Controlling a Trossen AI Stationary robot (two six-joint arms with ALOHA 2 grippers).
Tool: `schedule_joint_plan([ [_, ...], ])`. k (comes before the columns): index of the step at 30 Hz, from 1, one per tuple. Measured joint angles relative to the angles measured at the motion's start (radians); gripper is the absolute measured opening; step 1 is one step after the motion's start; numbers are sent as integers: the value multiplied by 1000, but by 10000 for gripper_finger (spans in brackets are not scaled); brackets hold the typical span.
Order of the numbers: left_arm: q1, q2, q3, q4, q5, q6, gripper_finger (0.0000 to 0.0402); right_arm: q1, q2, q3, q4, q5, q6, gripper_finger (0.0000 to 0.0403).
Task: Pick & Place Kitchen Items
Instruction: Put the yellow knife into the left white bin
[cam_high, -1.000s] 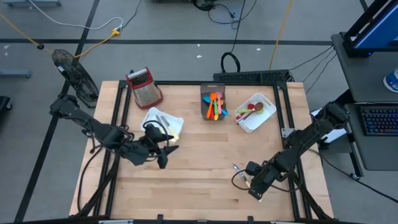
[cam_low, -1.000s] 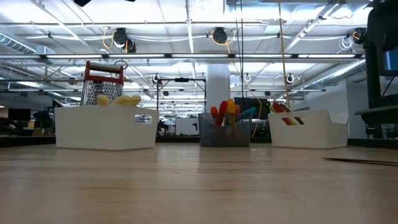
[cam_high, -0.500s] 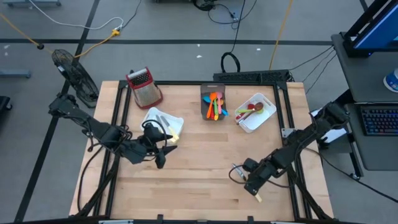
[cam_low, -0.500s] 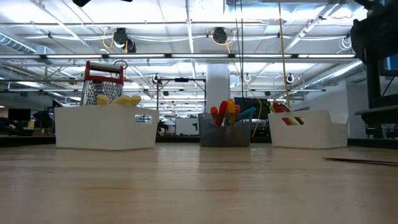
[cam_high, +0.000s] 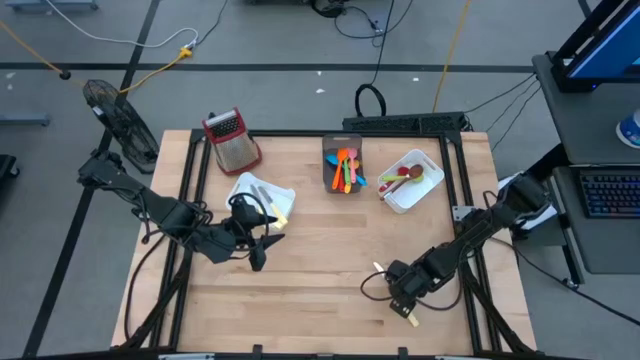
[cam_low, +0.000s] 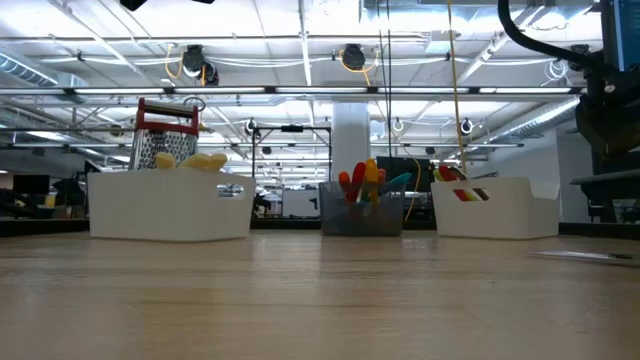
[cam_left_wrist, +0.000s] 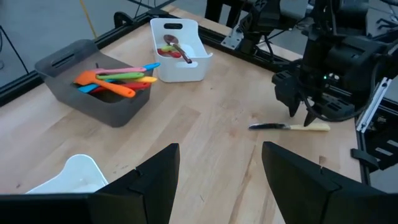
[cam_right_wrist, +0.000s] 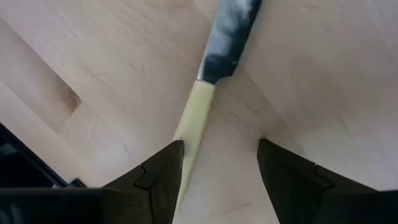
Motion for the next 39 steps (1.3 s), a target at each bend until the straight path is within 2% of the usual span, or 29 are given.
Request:
schedule_joint_plan([
  [7, 25, 0, 0, -5, 63, 0, 234, 1, 40, -1, -10, -14, -6, 199],
  [10, 32, 0, 0, -5, 76, -1, 234, 1, 12, -2, -2, -4, -9, 199],
  [18, 34, 0, 0, -5, 77, -7, 234, 2, -119, -9, -69, 120, 24, 199],
  [24, 33, 0, 0, -4, 77, -8, 234, 6, -156, -8, 29, 118, 53, 199],
  [30, 33, 0, 0, 1, 75, -7, 234, 25, -114, -6, 93, 114, 146, 199],
  [39, 33, 0, 0, 4, 74, 15, 234, 38, 5, 0, 123, 92, 195, 199],
])
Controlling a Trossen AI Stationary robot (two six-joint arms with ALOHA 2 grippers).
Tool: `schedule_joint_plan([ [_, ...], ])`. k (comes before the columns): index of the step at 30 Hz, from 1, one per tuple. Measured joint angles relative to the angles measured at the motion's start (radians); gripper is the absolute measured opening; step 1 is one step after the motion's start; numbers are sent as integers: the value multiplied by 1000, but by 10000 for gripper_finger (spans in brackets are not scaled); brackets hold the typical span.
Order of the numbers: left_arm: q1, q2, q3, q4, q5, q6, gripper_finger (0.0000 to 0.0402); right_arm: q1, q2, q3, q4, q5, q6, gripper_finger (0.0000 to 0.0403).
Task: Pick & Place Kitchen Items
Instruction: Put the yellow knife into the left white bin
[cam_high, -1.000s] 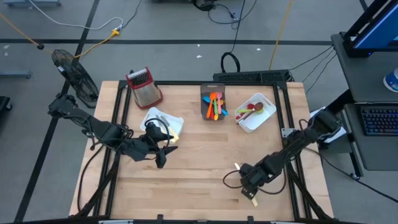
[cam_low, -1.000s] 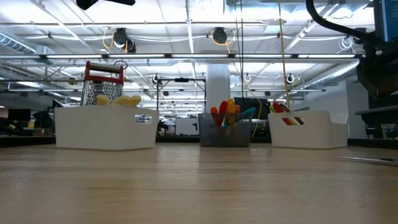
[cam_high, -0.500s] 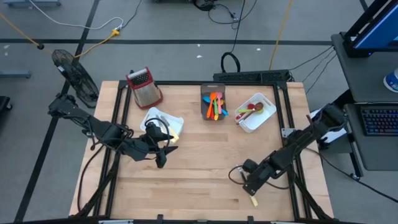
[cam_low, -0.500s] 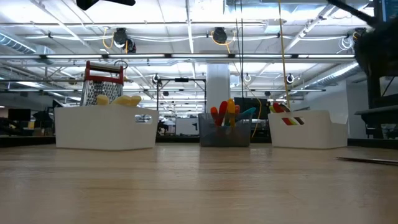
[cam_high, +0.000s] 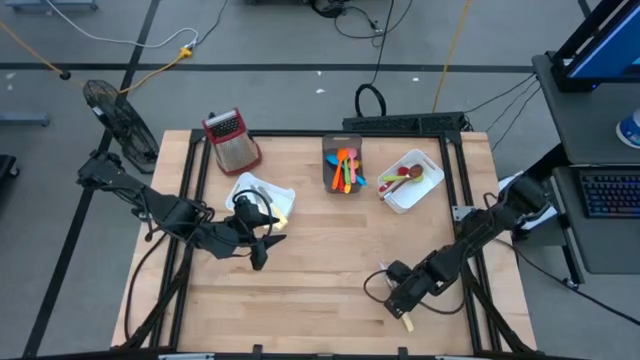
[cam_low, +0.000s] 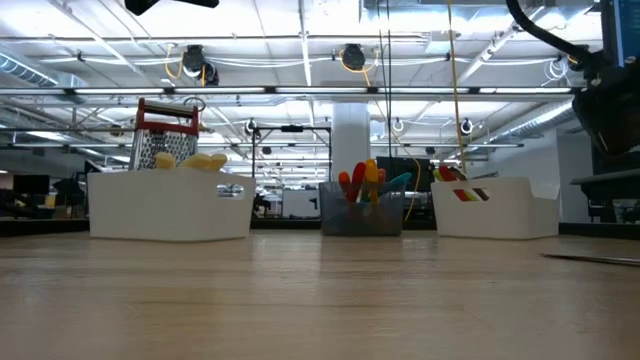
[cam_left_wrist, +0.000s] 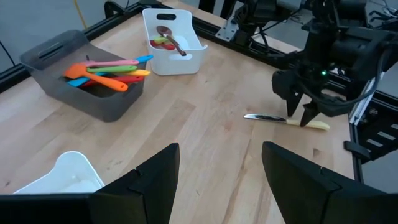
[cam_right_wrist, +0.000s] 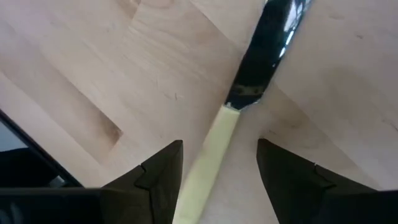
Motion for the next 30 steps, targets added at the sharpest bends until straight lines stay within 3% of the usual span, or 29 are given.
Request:
schedule_joint_plan([
  [15, 0, 0, 0, 4, 0, 3, 234, 0, 110, 9, -256, 14, 95, 191],
  [19, 0, 0, 0, 5, 0, 3, 234, 1, 110, 10, -285, 27, 96, 154],
  [26, 0, 0, 0, 7, 0, -9, 234, 3, 110, 4, -310, 41, 77, 39],
  [30, 0, 0, 0, 7, 1, -35, 234, 3, 110, 4, -307, 44, 70, 32],
])
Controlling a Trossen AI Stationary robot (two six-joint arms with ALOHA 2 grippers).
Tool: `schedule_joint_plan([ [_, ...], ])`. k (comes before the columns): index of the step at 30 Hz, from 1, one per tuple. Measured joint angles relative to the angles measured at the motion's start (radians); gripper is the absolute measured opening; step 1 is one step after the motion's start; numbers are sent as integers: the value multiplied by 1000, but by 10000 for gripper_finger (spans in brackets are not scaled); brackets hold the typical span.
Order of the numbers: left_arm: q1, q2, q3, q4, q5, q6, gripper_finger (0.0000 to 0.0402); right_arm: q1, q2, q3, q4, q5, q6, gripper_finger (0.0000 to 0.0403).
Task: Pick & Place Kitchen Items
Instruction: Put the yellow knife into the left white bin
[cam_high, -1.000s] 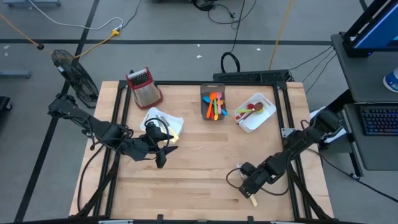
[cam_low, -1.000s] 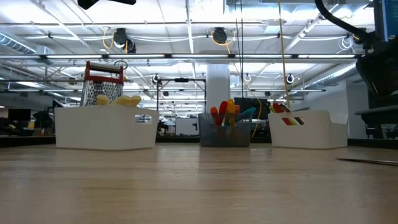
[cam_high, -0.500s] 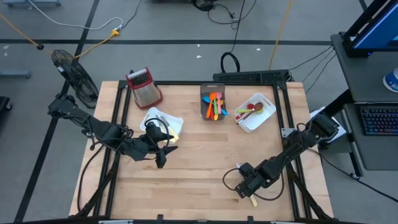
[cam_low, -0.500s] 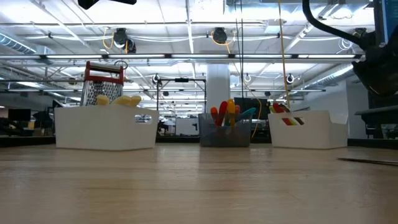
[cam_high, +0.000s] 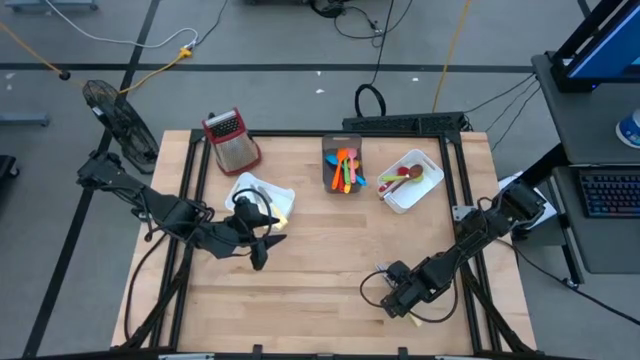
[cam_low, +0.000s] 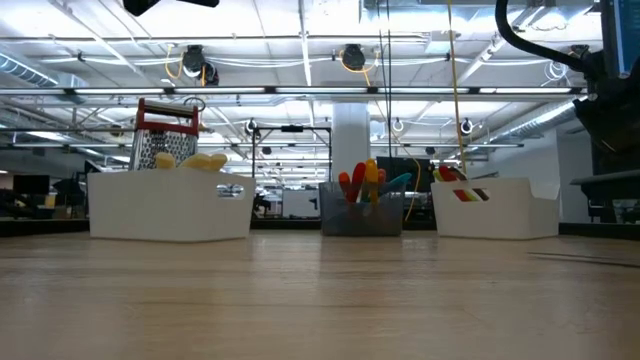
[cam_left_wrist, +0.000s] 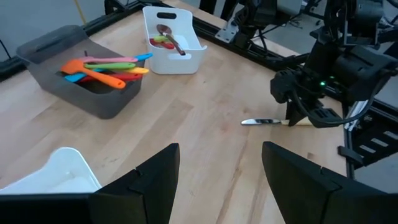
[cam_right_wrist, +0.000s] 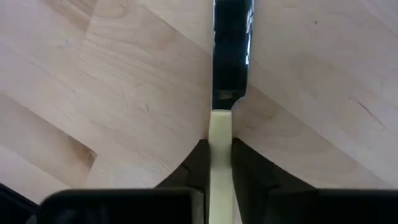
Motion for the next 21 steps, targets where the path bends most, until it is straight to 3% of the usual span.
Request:
schedule_joint_plan([
  [7, 0, 0, 0, 1, 52, -46, 234, 2, -44, -14, 19, 43, 25, 32],
  [14, 0, 0, 0, 2, 54, -64, 234, 3, -113, -23, -19, 127, 25, 32],
  [21, 0, 0, 0, 32, 55, -62, 234, 2, -136, -23, -1, 145, 13, 32],
])
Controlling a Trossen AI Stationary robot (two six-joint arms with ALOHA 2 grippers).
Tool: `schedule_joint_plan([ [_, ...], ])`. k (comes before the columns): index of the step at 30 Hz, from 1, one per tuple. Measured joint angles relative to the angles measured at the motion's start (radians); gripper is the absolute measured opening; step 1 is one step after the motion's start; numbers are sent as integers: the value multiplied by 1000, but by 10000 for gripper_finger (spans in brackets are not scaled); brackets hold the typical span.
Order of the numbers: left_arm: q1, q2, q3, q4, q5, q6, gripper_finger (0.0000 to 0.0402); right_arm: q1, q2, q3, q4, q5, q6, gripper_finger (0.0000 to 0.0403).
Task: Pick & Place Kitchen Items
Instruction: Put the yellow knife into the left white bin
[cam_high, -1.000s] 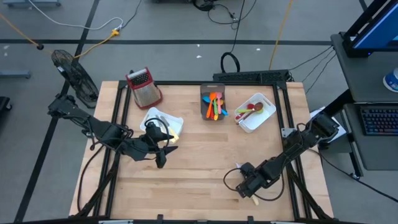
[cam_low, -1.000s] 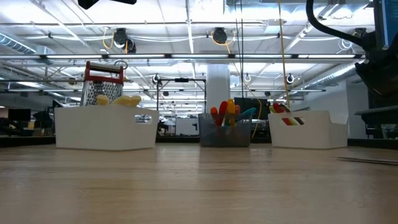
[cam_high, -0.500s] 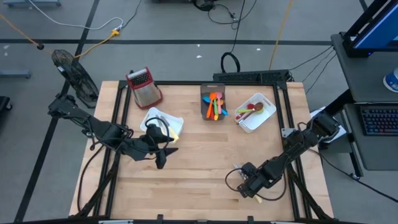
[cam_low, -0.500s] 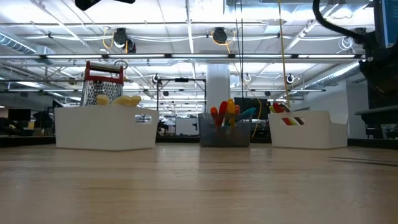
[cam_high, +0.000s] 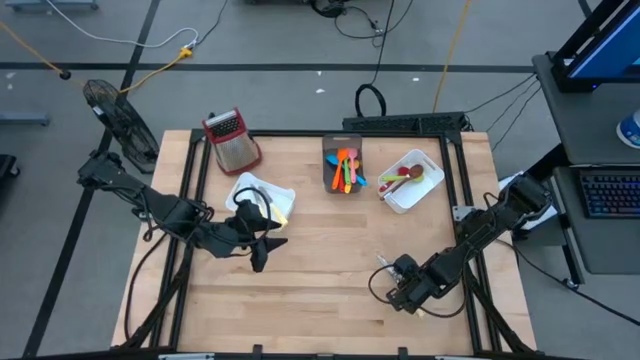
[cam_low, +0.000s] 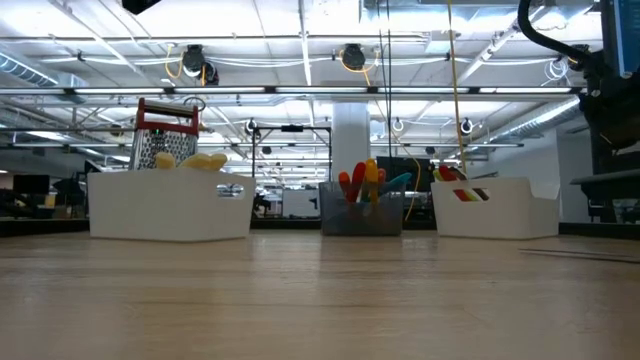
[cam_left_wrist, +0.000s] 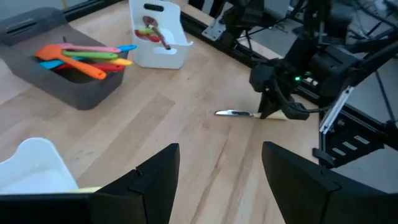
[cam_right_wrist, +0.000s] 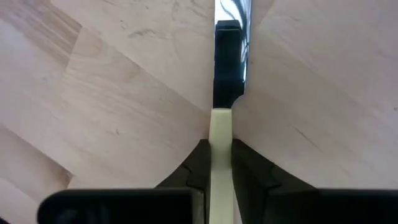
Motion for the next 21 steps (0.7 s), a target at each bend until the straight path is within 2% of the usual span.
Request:
schedule_joint_plan([
  [5, 0, 0, 0, 23, 38, 49, 234, -2, -56, 0, 42, 79, -12, 32],
  [10, 0, 0, 0, 38, 60, 68, 234, -12, -123, -4, 43, 235, -17, 31],
  [21, 2, 46, 1, 218, 74, 200, 234, -77, -246, -1, 201, 361, -160, 31],
])
